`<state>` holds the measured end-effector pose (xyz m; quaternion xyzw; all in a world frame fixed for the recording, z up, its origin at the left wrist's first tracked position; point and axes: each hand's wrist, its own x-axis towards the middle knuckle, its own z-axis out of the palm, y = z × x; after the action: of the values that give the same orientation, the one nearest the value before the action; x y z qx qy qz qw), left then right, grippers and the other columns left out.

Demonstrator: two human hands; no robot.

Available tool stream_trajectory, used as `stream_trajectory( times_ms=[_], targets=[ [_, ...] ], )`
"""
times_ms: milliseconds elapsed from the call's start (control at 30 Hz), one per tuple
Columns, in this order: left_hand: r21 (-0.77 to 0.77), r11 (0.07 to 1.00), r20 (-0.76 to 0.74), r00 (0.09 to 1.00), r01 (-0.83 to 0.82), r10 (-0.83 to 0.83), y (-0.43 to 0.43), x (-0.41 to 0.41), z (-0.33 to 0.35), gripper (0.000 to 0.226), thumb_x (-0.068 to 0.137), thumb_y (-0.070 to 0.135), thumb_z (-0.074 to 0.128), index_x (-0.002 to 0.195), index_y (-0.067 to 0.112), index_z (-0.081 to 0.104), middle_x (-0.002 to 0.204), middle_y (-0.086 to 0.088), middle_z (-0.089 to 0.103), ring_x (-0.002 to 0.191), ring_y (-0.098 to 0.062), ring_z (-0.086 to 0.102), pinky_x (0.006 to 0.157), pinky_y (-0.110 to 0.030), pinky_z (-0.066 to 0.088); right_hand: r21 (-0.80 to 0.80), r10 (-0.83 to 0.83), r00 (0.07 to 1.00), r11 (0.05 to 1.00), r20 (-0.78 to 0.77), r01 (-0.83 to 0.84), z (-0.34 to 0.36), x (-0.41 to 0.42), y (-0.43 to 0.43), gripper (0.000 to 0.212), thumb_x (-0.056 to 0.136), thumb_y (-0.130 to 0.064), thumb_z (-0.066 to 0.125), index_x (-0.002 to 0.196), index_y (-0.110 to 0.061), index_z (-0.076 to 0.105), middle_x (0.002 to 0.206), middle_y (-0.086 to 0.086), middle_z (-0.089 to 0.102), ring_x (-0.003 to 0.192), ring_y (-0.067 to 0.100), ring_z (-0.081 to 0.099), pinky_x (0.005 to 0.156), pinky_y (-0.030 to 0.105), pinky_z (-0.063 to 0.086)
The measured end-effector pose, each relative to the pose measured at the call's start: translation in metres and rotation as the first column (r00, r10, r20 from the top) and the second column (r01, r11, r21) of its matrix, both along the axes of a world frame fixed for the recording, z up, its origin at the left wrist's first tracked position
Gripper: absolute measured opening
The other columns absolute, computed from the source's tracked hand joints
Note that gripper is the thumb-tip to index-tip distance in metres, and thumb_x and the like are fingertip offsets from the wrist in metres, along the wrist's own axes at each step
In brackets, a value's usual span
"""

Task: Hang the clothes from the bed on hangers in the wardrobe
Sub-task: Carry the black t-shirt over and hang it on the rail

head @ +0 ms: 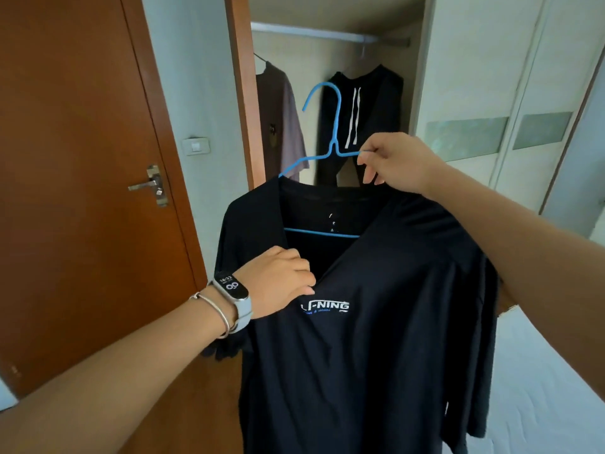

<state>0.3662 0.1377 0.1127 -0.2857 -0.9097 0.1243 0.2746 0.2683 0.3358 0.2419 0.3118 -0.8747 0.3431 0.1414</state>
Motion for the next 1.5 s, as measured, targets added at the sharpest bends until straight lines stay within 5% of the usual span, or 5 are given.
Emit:
stream_trajectory(
  times_ms=[233, 433, 1000, 1200, 1500],
  targets=[
    [0.333, 0.942, 0.122, 0.988, 0.044, -0.09, -0.036, -0.097, 0.043, 0.043, 0.083, 0.04, 0.042, 0.098, 0.012, 0.07, 0.1, -0.005, 0.068, 0.093, -0.023, 0.062, 0.087, -0.033, 0.048, -0.031, -0.043, 0.997, 0.999, -0.057, 0.041, -0.002, -0.077, -0.042, 0.015, 0.094, -0.026, 0.045, 0.088, -0.023, 0.058, 0.068, -0.01, 0.063, 0.067, 0.003, 0.06, 0.083, 0.032, 0.052],
    [0.836, 0.538, -0.099, 0.994, 0.112, -0.053, -0.056, -0.203, 0.107, 0.031, 0.09, 0.02, 0.049, 0.116, 0.006, 0.06, 0.106, 0.0, 0.053, 0.096, -0.008, 0.053, 0.086, -0.01, 0.042, -0.13, -0.084, 0.996, 0.988, -0.021, 0.081, -0.001, -0.135, -0.069, 0.016, 0.092, -0.021, 0.05, 0.08, -0.022, 0.061, 0.063, -0.005, 0.063, 0.05, -0.003, 0.058, 0.059, 0.003, 0.049],
    [0.98, 0.187, 0.01, 0.926, 0.065, -0.378, -0.072, -0.426, 0.127, 0.026, 0.088, 0.025, 0.057, 0.091, 0.003, 0.071, 0.062, 0.008, 0.056, 0.062, -0.002, 0.053, 0.057, 0.004, 0.039, -0.027, -0.261, 0.943, 0.962, 0.207, 0.273, 0.0, -0.256, -0.083, 0.018, 0.091, -0.034, 0.049, 0.107, -0.028, 0.056, 0.094, -0.014, 0.057, 0.084, 0.003, 0.056, 0.07, 0.011, 0.04],
    [0.993, 0.116, 0.015, 0.926, 0.031, -0.377, -0.057, -0.506, 0.134, 0.026, 0.088, 0.025, 0.057, 0.094, 0.004, 0.071, 0.064, 0.007, 0.056, 0.063, -0.003, 0.052, 0.053, 0.005, 0.039, 0.039, -0.291, 0.917, 0.956, 0.271, 0.292, -0.014, -0.316, -0.061, 0.028, 0.092, -0.03, 0.05, 0.067, -0.021, 0.057, 0.044, -0.013, 0.049, 0.039, -0.005, 0.047, 0.042, 0.004, 0.032],
    [0.988, 0.142, -0.032, 0.983, 0.058, -0.181, -0.04, -0.653, 0.164, 0.026, 0.088, 0.025, 0.056, 0.096, 0.003, 0.068, 0.077, -0.003, 0.064, 0.08, -0.018, 0.058, 0.065, -0.019, 0.038, -0.299, -0.137, 0.938, 0.924, 0.317, 0.236, 0.01, -0.479, -0.04, 0.031, 0.091, -0.025, 0.055, 0.073, -0.002, 0.066, 0.051, 0.002, 0.049, 0.038, 0.006, 0.047, 0.038, 0.013, 0.036]
  ],
)
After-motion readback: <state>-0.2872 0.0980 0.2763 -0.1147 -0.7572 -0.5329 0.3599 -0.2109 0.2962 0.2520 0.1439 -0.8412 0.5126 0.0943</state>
